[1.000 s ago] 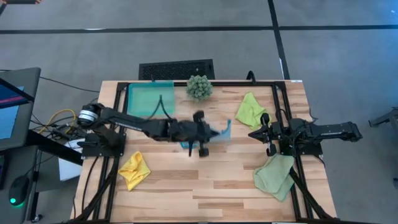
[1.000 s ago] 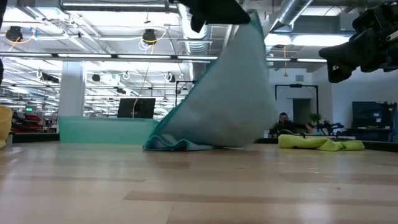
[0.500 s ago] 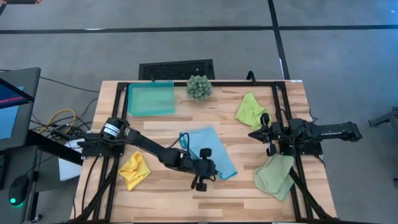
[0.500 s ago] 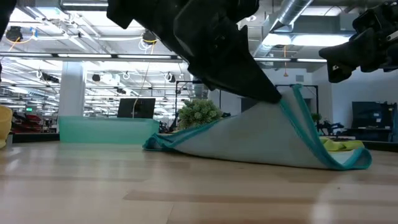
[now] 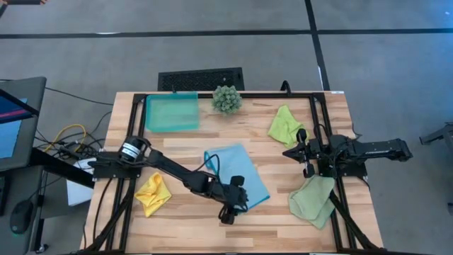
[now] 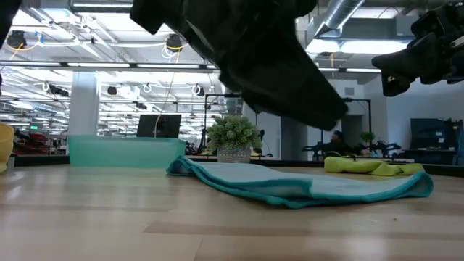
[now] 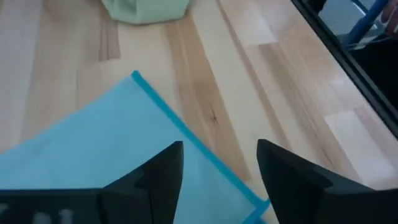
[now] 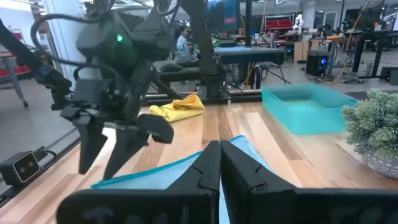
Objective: Fold microfiber towels
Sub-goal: Fold the blue microfiber cloth
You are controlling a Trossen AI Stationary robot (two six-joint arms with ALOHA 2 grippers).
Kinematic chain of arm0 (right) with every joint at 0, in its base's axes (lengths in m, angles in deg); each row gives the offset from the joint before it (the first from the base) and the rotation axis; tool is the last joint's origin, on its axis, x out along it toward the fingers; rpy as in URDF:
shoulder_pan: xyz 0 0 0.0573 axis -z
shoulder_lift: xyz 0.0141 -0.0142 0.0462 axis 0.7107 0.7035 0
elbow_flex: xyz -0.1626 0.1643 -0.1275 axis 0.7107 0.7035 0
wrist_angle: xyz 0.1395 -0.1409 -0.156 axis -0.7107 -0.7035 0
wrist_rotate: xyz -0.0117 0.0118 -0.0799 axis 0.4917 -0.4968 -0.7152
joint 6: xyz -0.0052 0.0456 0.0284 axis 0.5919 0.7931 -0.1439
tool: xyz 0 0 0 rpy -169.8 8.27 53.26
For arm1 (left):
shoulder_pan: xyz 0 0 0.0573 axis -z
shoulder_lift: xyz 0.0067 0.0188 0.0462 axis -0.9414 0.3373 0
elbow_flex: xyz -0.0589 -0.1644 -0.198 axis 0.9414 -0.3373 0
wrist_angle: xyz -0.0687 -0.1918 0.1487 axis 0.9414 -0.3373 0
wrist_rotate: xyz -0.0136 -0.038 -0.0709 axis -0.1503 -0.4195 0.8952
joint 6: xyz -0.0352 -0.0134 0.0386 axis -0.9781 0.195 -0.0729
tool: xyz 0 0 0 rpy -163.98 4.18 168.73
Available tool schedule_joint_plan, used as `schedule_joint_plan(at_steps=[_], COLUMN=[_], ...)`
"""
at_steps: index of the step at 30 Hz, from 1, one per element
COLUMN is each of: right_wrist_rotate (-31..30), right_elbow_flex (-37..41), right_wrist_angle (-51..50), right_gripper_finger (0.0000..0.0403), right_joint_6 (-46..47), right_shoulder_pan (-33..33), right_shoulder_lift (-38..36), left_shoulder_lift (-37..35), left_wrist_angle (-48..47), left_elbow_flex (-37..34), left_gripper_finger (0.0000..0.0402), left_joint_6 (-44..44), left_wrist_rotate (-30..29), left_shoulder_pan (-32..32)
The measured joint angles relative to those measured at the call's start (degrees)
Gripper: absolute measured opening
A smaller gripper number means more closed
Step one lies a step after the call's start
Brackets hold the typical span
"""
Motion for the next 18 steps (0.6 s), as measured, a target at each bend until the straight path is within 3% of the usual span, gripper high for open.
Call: schedule_joint_plan(at_steps=[8, 18], right_wrist_rotate=[0.0, 0.0], right_elbow_flex=[0.0, 0.01], right_wrist_angle=[0.0, 0.0], right_gripper_finger=[0.0033, 0.0033], right_joint_6=[0.0, 0.0], right_shoulder_pan=[-0.01, 0.0], right_shoulder_lift=[0.0, 0.0], left_shoulder_lift=[-0.05, -0.15], left_wrist_angle=[-11.26, -13.7], left_elbow_flex=[0.99, 2.04], left_gripper_finger=[0.0176, 0.0143], left_joint_6=[-0.88, 15.44], left_wrist_rotate=[-1.06, -6.8], left_shoulder_pan=[0.82, 4.81])
